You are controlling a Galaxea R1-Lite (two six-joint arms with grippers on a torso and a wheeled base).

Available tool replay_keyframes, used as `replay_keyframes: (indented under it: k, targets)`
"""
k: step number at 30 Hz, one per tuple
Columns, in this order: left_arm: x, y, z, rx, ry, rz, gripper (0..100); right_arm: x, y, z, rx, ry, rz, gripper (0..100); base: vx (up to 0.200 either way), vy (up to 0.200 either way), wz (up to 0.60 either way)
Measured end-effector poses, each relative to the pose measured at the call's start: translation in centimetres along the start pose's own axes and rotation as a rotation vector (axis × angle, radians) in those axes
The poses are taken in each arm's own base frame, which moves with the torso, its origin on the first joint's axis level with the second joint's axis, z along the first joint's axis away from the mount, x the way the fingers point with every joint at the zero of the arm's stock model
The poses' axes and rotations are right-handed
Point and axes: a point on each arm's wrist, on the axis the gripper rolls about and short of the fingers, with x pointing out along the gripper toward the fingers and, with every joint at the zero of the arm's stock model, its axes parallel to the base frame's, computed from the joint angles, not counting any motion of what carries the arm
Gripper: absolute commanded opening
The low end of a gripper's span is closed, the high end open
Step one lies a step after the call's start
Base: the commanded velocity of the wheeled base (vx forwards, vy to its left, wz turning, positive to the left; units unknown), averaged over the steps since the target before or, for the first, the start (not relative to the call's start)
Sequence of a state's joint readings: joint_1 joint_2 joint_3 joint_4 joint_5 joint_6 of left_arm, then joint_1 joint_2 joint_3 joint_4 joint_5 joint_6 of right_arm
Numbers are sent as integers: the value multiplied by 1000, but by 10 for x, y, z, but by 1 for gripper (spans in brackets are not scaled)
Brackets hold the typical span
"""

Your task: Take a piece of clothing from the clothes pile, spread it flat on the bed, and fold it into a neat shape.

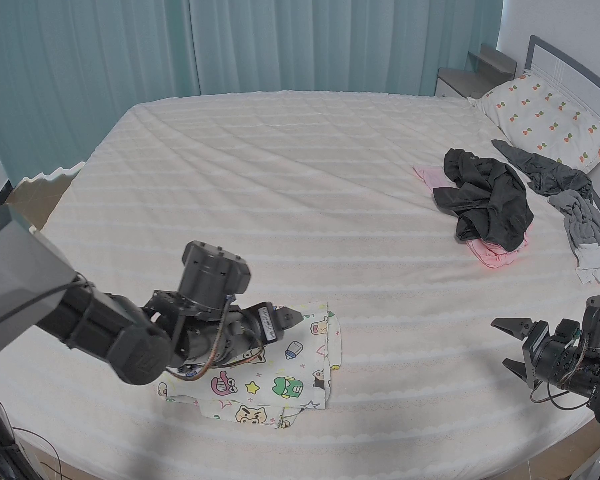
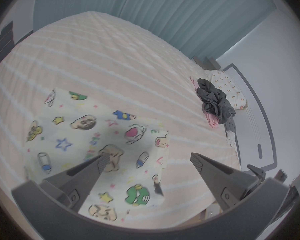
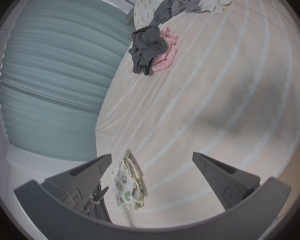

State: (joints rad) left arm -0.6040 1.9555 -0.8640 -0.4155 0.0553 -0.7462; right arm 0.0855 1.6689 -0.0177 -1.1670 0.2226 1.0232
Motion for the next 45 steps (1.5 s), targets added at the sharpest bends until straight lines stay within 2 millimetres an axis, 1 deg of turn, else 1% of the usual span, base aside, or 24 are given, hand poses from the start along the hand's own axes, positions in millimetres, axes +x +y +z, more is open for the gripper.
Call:
replay_keyframes:
  k: [4, 5, 7, 12, 15, 20, 25, 30, 34, 38, 41, 45]
  targets:
    - [-29, 20, -6, -102, 15, 7, 100, 0, 0, -2, -2, 9, -2, 100, 0, 0, 0]
    - [-31, 22, -7, -116, 16, 8, 100, 0, 0, -2, -3, 11, -2, 100, -200, 0, 0]
    - [-44, 30, -11, -176, 13, 0, 100, 0, 1, -3, -5, 17, -4, 100, -200, 0, 0]
    - [-64, 38, -16, -250, -34, -88, 100, 0, 1, -5, -8, 28, -6, 100, -200, 0, 0]
    - [-68, 41, -18, -263, -54, -117, 100, 0, 1, -6, -11, 33, -6, 100, -67, 0, 0]
    - [-68, 45, -22, -265, -41, -105, 100, 1, 2, -8, -16, 43, -4, 100, 0, 0, 0]
    - [-68, 47, -21, -276, -45, -105, 100, 2, 4, -12, -28, 66, 1, 100, 0, 0, 0]
    - [-71, 49, -20, -283, -50, -108, 100, 3, 7, -18, -46, 95, 19, 100, 0, 200, 0]
    - [-74, 51, -20, -286, -54, -107, 100, 6, 14, -27, -94, 136, 48, 100, 0, 200, 0]
    - [-76, 52, -20, -287, -57, -109, 100, 19, 32, -31, -185, 158, 118, 100, 0, 200, 0]
    - [-77, 53, -19, -289, -62, -107, 100, 36, 49, -35, -277, 187, 151, 100, 0, 200, 0]
    - [-77, 53, -20, -290, -63, -104, 100, 57, 62, -43, -345, 229, 167, 100, 0, 200, 0]
